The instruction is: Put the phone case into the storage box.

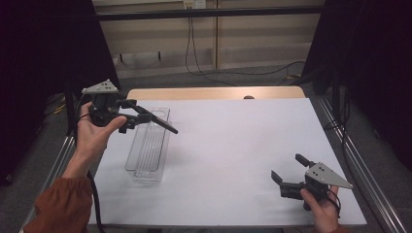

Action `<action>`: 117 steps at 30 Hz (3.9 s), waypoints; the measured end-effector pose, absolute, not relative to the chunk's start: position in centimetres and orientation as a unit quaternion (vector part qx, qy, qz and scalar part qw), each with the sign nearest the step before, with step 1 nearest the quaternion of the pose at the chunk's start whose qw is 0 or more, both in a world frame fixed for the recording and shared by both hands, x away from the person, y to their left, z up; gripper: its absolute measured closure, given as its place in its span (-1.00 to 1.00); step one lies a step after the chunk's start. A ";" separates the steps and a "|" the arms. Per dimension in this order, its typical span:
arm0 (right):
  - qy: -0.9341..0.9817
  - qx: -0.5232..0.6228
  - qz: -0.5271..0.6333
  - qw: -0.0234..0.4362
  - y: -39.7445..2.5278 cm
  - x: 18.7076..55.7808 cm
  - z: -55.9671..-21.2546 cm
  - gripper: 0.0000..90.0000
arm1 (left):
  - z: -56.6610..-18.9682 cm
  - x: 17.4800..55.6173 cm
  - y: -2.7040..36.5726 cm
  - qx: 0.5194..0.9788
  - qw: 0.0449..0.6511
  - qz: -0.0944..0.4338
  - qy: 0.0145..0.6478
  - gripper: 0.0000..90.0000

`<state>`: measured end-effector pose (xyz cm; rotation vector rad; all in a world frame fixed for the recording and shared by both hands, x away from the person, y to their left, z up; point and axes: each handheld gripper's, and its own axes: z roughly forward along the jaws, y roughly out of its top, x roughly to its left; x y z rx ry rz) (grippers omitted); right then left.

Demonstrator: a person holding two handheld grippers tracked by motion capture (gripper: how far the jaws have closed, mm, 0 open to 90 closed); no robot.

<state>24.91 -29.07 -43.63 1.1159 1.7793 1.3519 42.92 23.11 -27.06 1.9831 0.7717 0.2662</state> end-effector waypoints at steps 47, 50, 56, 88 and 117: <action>0.682 0.421 0.511 0.312 -29.1 24.9 -43.8 -1.00 | -30.0 48.4 22.3 0.793 0.380 0.179 0.441 -0.68; 0.683 0.420 0.509 0.314 -29.1 24.9 -43.8 -1.00 | -30.3 48.7 22.1 0.793 0.374 0.179 0.447 -0.68; 0.685 0.417 0.509 0.312 -29.1 24.9 -43.8 -1.00 | -31.0 49.3 21.7 0.789 0.367 0.183 0.458 -0.68; 0.690 0.414 0.505 0.312 -29.0 24.9 -43.9 -1.00 | -33.6 50.9 19.9 0.767 0.339 0.189 0.511 -0.68; 0.693 0.411 0.505 0.309 -28.9 24.9 -44.0 -1.00 | -34.4 52.4 19.4 0.764 0.329 0.190 0.522 -0.72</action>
